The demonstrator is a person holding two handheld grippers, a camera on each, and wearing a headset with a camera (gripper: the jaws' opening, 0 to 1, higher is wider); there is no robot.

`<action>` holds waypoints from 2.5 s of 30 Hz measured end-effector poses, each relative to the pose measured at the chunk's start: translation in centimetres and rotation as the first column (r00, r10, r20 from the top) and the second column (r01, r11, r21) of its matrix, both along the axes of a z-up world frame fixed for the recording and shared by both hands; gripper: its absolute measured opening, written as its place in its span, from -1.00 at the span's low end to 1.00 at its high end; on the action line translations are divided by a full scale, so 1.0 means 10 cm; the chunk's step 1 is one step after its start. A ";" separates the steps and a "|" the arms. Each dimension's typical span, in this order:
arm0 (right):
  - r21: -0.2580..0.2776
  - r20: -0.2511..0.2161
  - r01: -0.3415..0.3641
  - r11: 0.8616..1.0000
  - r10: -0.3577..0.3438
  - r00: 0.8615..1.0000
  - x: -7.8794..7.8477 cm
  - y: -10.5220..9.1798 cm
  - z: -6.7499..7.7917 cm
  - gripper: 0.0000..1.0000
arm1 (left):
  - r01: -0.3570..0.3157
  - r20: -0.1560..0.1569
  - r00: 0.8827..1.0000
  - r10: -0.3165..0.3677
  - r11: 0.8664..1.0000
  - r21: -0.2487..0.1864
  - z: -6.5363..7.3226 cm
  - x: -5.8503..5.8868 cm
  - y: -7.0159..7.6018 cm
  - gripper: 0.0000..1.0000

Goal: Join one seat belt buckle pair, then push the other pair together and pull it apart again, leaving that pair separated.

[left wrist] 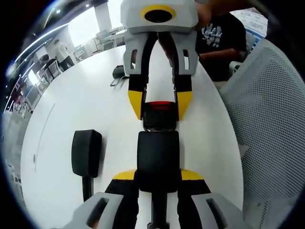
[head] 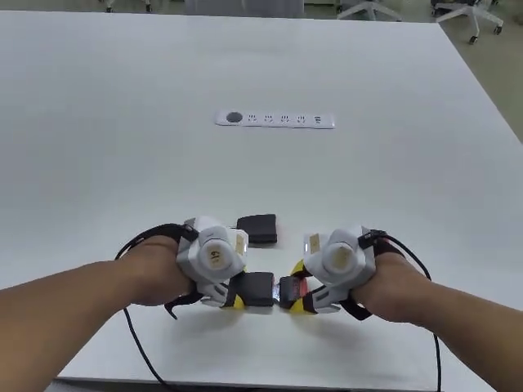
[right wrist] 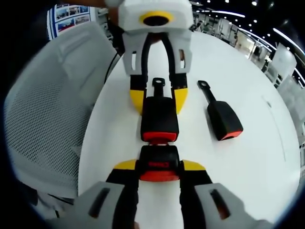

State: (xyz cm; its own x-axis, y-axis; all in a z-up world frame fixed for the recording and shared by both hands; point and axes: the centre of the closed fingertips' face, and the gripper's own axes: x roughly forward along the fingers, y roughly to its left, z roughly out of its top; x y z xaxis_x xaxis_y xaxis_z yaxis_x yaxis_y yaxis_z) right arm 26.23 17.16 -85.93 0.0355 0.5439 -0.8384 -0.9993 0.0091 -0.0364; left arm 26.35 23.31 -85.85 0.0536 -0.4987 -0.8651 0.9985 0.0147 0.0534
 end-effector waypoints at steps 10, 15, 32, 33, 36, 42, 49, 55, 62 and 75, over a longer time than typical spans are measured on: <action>0.013 -0.005 0.025 1.000 -0.025 1.000 0.00 0.02 0.00 -0.36 | -0.024 -0.005 1.000 0.024 1.000 -0.019 -0.01 0.00 0.00 -0.39; -0.030 0.016 0.000 1.000 0.001 1.000 -0.02 0.02 -0.01 -0.34 | -0.002 0.000 1.000 0.002 0.999 0.037 -0.01 -0.03 -0.02 -0.38; 0.002 -0.002 0.083 0.997 -0.083 0.997 -0.01 0.03 0.18 -0.30 | 0.043 0.053 0.997 -0.051 0.989 0.143 0.08 -0.03 0.06 -0.29; 0.020 0.007 0.082 0.996 -0.082 0.997 -0.01 0.03 0.26 -0.30 | 0.038 0.034 0.999 -0.042 0.994 0.101 0.15 -0.06 0.01 -0.29; 0.046 0.004 0.084 0.995 -0.085 0.996 -0.01 0.00 0.39 -0.30 | 0.000 0.048 0.999 -0.003 0.999 0.051 0.38 0.04 -0.03 -0.30; 0.057 0.011 0.117 0.992 -0.117 0.993 0.14 -0.19 0.50 -0.27 | -0.054 0.067 0.996 0.054 0.998 0.009 0.57 0.35 -0.02 -0.29; 0.032 0.049 0.186 0.982 -0.187 0.981 0.50 -0.64 0.53 -0.19 | -0.129 0.063 0.990 0.130 0.991 -0.017 0.55 0.74 0.03 -0.22; -0.006 0.068 0.236 0.972 -0.235 0.970 0.76 -1.12 0.49 -0.13 | -0.161 0.058 0.985 0.161 0.987 -0.005 0.48 1.03 0.05 -0.16; -0.049 0.067 0.307 0.951 -0.303 0.951 1.04 -1.62 0.34 -0.12 | -0.163 0.062 0.985 0.162 0.987 0.006 0.37 1.31 0.01 -0.13; -0.093 -0.012 0.218 0.971 -0.220 0.975 1.01 -1.53 0.05 -0.22 | -0.067 0.009 0.998 0.067 0.996 0.062 0.14 1.13 -0.05 -0.19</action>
State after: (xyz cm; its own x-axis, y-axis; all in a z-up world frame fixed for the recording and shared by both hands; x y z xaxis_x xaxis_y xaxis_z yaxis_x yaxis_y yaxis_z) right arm 36.37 1.87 -85.40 0.1265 0.4467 -0.8857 -0.9739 0.2255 -0.0253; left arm 37.63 22.84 -84.47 0.0911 -0.4393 -0.8937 0.9950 0.0777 0.0633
